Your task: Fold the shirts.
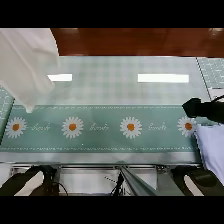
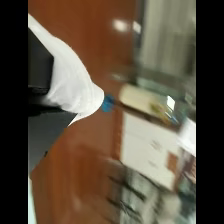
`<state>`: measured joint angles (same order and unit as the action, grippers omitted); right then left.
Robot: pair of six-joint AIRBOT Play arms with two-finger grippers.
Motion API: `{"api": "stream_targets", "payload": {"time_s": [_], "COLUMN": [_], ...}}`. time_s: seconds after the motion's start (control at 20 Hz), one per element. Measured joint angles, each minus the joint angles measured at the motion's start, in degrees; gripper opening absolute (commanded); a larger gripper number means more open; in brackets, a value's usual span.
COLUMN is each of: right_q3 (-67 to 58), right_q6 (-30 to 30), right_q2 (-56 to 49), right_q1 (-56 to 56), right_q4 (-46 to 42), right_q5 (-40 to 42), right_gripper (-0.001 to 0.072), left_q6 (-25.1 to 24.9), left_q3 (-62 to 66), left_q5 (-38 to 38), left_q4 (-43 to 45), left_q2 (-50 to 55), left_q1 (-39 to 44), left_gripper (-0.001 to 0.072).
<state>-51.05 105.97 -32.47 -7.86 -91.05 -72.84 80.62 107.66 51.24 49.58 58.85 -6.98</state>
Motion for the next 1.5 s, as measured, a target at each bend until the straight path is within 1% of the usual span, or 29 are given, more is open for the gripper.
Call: {"api": "stream_targets", "payload": {"time_s": [0.2, 0.35, 0.5, 0.65, 0.75, 0.9, 1.1, 1.15, 1.2, 1.25, 1.35, 1.45, 1.5], "right_q3": [0.00, 0.00, 0.00, 0.00, 0.00, 0.00, 1.29, 2.14, 3.34, 4.57, 6.91, 7.67, 7.48], "right_q6": [0.11, 0.11, 0.00, -0.26, -0.31, -0.35, -0.52, -0.76, -0.90, -0.90, -0.42, 0.02, 0.35], "right_q2": [4.07, 5.29, 5.75, 5.92, 5.95, 5.97, 5.99, 5.97, 5.84, 5.46, 3.37, -0.11, -2.12], "right_q1": [0.00, 0.00, 0.00, 0.00, 0.00, 0.00, 0.00, 0.00, 0.00, 0.00, 0.00, 0.94, 2.54], "right_q4": [1.29, 1.73, 1.88, 1.84, 1.14, -0.22, -0.37, 0.37, 1.44, 2.56, 4.33, 4.37, 2.86], "right_q5": [-0.39, -0.55, -0.59, -0.61, -0.83, -0.98, 2.47, 3.91, 5.55, 6.86, 8.96, 10.67, 11.21], "right_gripper": [0.0620, 0.0620, 0.0619, 0.0620, 0.0620, 0.0620, 0.0620, 0.0620, 0.0620, 0.0620, 0.0620, 0.0620, 0.0620], "left_q6": [2.23, 1.60, 0.83, 1.95, 3.43, 5.84, 7.32, 7.52, 7.54, 7.74, 7.89, 7.87, 7.61], "left_q3": [6.27, 5.22, -1.16, -12.61, -22.93, -40.57, -61.92, -66.34, -70.51, -73.81, -77.05, -76.11, -74.23], "left_q5": [-3.54, -2.95, -4.39, -7.10, -8.87, -9.25, -2.38, -1.73, -1.64, -1.75, -2.08, -0.83, 0.79], "left_q4": [-1.99, -2.67, -0.70, 1.68, 2.47, 3.32, 3.98, 3.98, 3.98, 4.00, 4.00, 4.11, 4.59], "left_q2": [-0.26, -0.13, -0.24, -2.14, -5.16, -11.61, -16.13, -16.28, -16.11, -15.61, -14.12, -13.00, -12.72], "left_q1": [7.41, 17.49, 29.07, 36.48, 37.81, 33.70, 25.77, 24.52, 23.45, 22.51, 20.15, 16.06, 13.09], "left_gripper": [0.0028, 0.0028, 0.0028, 0.0028, 0.0029, 0.0030, 0.0040, 0.0148, 0.0442, 0.0699, 0.0702, 0.0702, 0.0702]}}
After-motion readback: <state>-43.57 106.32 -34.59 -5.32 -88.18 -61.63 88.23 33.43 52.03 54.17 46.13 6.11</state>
